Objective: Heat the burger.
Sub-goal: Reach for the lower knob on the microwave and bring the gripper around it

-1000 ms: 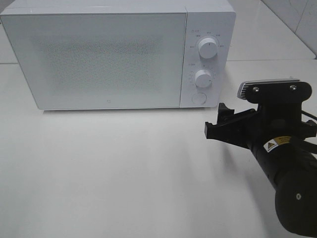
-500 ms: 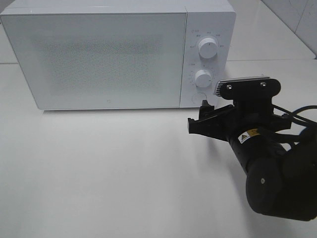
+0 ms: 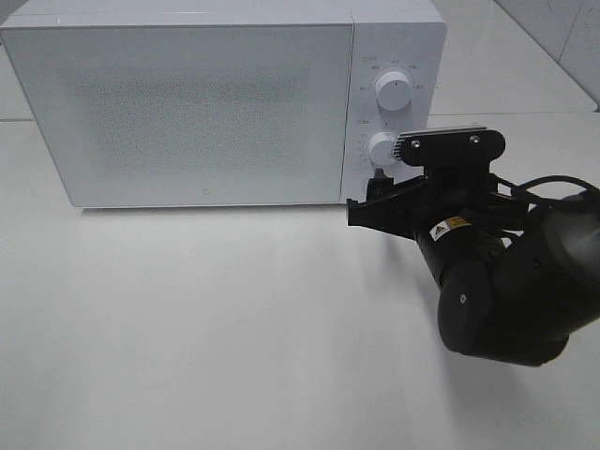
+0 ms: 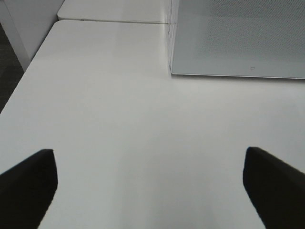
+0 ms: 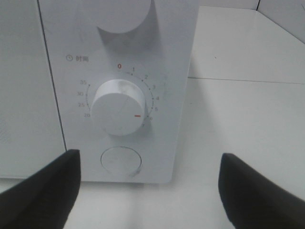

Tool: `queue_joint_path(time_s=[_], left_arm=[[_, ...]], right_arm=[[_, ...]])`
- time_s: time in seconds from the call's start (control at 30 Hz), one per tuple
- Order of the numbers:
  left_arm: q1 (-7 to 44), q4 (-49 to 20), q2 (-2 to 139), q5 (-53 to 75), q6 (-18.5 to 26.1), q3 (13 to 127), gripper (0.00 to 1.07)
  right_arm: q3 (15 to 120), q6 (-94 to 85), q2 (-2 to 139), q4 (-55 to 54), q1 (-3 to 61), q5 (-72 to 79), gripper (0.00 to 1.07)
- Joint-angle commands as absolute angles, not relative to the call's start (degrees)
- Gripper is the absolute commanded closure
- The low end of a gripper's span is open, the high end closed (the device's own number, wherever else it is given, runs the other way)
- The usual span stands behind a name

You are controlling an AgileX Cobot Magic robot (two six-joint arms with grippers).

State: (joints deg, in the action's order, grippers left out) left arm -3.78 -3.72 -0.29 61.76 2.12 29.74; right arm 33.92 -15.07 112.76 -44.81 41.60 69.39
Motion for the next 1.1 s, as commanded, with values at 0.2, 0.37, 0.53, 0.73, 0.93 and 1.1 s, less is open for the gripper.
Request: queue_joint_path(time_s=[0.2,0.37,0.53,0.73,0.93,1.1], left_arm=[[-3.9,-4.1,-1.2,61.2,2.2,29.6,0.09],[-3.9,-4.1,-1.2,61.2,2.2,29.6,0.09],[-3.9,-4.1,-1.1,61.2,2.2,29.6,0.09],[-3.9,-4.1,-0.9,61.2,2.2,29.6,0.09],[-3.9,-4.1,-0.6,61.2,2.2,29.6,0.09],[-3.9,-4.1,-0.6,61.2,2.2,29.6,0.09]], right_arm=[[39.1,-15.5,114.4,-41.0,40.1,76.6,0.31],[41.4,-15.5,115.6,-39.8,38.8,74.8,0.31],[43.4,-15.5,117.2,-38.2,37.2,72.7,0.31],[45.4,-15.4,118.7,-37.7,36.8,71.0,0.31],[45.5,-13.7,118.7,-37.1,37.0,71.0,0.31],[46.2,-13.3,118.9,-37.0,37.0,70.6,0.31]])
